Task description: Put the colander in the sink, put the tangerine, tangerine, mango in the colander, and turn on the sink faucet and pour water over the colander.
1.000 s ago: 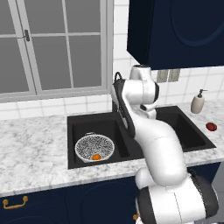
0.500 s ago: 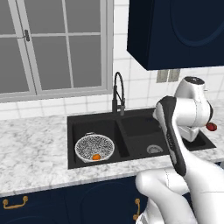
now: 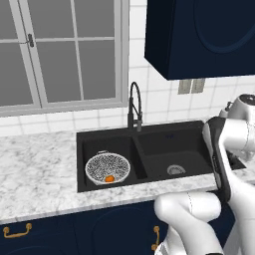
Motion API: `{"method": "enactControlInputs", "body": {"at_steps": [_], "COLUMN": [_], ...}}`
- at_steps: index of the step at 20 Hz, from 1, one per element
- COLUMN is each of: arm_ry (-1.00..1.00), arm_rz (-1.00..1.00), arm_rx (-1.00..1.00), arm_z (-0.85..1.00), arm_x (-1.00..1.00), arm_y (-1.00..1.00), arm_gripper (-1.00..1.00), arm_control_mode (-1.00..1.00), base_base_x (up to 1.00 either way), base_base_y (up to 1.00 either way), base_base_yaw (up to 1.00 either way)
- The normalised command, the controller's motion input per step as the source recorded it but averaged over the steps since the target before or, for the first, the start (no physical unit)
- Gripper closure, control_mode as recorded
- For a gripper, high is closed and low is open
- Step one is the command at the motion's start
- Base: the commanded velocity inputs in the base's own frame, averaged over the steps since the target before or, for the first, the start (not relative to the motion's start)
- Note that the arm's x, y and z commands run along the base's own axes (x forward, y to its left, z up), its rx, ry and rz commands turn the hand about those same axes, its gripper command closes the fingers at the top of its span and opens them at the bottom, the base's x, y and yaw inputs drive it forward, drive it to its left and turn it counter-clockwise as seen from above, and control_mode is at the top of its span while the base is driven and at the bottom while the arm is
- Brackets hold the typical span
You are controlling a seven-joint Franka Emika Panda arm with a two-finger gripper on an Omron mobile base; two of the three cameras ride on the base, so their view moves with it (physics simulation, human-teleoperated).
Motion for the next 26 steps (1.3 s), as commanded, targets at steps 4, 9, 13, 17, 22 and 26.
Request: {"method": "enactControlInputs", "body": {"at_steps": [4,9,13,17,22,26], "arm_ry": [0.0,0.0,0.02,0.04,0.01,0.0], "arm_rz": [-0.11,-0.08,-0.05,-0.05,-0.04,-0.01], "arm_rx": [-0.11,-0.01,0.0,0.0,0.0,0.0], "arm_z": [0.0,0.0,-0.02,-0.04,-0.16,-0.26], "arm_x": [0.27,0.2,0.23,0.21,0.1,0.0], "arm_y": [-1.0,-1.0,-1.0,-1.0,-0.97,-0.78], "arm_gripper": [-1.0,-1.0,-1.0,-1.0,-1.0,-1.0], "arm_control_mode": [-1.0,-1.0,-1.0,-1.0,-1.0,-1.0], "base_base_x": [0.0,0.0,0.0,0.0,0.0,0.0], "base_base_y": [0.0,0.0,0.0,0.0,0.0,0.0], "base_base_yaw": [0.0,0.0,0.0,0.0,0.0,0.0]}}
